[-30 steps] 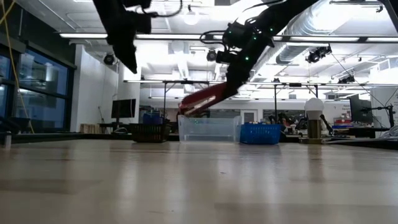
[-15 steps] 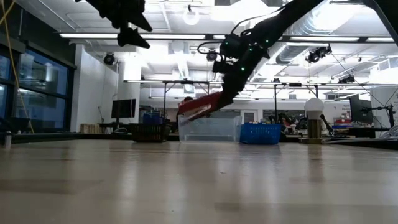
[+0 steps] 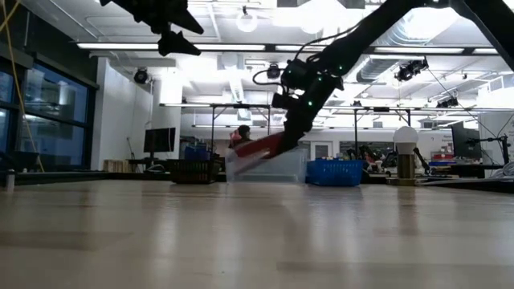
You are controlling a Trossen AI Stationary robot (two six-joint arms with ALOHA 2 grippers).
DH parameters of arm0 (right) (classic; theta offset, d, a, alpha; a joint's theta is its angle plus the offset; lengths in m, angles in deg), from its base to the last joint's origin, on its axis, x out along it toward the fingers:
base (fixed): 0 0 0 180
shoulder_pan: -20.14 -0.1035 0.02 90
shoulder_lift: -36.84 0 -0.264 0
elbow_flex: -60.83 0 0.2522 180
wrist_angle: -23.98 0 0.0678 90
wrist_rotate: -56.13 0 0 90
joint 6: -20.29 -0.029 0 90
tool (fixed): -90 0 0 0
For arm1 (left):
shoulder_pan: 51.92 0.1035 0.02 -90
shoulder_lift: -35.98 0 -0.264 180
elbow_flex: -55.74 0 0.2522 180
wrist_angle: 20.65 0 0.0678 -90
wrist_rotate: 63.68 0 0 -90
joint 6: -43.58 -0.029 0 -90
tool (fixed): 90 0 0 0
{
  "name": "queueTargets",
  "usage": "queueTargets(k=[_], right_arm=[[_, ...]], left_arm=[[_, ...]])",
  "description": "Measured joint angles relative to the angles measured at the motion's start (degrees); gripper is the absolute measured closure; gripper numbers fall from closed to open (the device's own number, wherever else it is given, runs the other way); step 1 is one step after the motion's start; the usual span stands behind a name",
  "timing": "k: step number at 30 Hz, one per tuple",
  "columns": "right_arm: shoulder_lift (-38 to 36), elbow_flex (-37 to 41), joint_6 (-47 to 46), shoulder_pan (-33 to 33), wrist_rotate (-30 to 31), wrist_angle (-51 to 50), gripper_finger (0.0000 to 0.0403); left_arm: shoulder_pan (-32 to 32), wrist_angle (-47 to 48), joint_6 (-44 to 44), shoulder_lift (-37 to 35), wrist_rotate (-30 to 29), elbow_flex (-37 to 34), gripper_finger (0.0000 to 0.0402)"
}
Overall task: Pick and place Stapler, Stapler remover, tape
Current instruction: Put the red stapler into the transparent bin
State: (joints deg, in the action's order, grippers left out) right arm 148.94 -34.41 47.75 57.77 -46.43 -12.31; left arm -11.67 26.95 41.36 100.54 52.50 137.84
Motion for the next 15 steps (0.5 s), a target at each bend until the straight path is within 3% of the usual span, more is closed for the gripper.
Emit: queueTargets(k=[15], right_arm=[[2.9, -0.2, -2.2, -0.1, -1.9, 1.4, 0.0214]], left_arm=[[0.0, -1.3, 1.0, 0.1, -1.8, 0.0, 0.0074]])
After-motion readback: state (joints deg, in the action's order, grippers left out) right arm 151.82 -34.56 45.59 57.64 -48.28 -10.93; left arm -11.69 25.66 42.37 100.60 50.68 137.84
